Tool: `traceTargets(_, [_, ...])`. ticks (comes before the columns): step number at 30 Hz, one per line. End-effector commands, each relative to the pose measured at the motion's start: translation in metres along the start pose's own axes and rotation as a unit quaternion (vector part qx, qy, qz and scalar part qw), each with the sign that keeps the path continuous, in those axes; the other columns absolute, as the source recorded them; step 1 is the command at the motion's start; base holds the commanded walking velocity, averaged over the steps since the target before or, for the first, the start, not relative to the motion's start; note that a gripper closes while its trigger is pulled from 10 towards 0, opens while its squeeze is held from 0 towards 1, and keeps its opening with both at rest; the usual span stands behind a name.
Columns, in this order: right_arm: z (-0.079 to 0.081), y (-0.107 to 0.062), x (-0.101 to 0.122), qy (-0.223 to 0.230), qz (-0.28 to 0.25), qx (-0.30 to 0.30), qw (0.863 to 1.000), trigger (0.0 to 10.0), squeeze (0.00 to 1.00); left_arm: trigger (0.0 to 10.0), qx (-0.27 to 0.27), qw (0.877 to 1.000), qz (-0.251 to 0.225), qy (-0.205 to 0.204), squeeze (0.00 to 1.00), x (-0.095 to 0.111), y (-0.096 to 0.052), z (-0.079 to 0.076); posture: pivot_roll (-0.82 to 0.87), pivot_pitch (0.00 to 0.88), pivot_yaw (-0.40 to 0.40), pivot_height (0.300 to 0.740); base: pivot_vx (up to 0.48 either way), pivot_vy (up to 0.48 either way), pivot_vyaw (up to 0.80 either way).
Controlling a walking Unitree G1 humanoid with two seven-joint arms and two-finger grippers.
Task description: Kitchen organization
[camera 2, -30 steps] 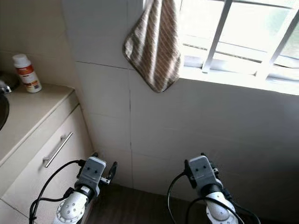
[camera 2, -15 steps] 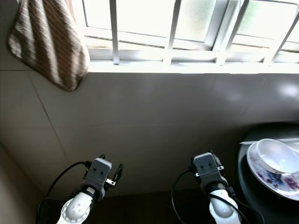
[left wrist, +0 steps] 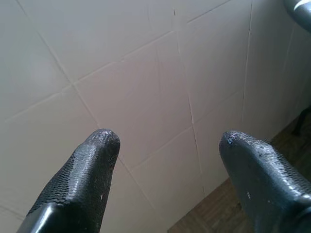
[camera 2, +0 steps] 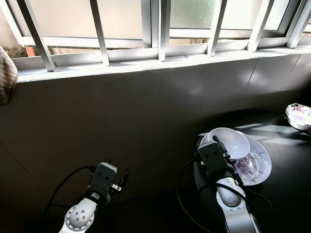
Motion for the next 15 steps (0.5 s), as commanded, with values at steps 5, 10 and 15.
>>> traceTargets(5, [-0.008,0.015,0.006,-0.007,0.0,0.002,1.0,10.0,0.0,10.0,0.011,1.0,-0.005,0.002,0.0,0.003,0.0,0.005,0.01,0.0,-0.039,0.74,0.0,-0.48,0.0])
traceTargets(10, [-0.015,0.022,-0.001,0.006,0.023,0.018,1.0,10.0,0.0,10.0,0.014,1.0,-0.011,-0.007,0.0,0.006,0.0,0.006,0.01,0.0,-0.045,0.74,0.0,-0.096,0.0])
traceTargets(15, [-0.016,0.025,-0.01,0.016,0.048,0.032,0.998,10.0,0.0,10.0,0.013,1.0,-0.012,-0.009,0.0,0.007,0.001,0.005,0.01,0.0,-0.048,0.74,0.0,0.0,0.0])
Point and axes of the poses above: a point about 5 cm out from each wrist's last joint towards the gripper, its own y axis pointing out of the wrist towards the gripper, its own x axis along the axis of the wrist's last joint, z = x × y, the point moved 5 cm from there along y, pointing out of the wrist towards the gripper, and after that the axes turned 10 degrees about -y, right-handed, at the moved point
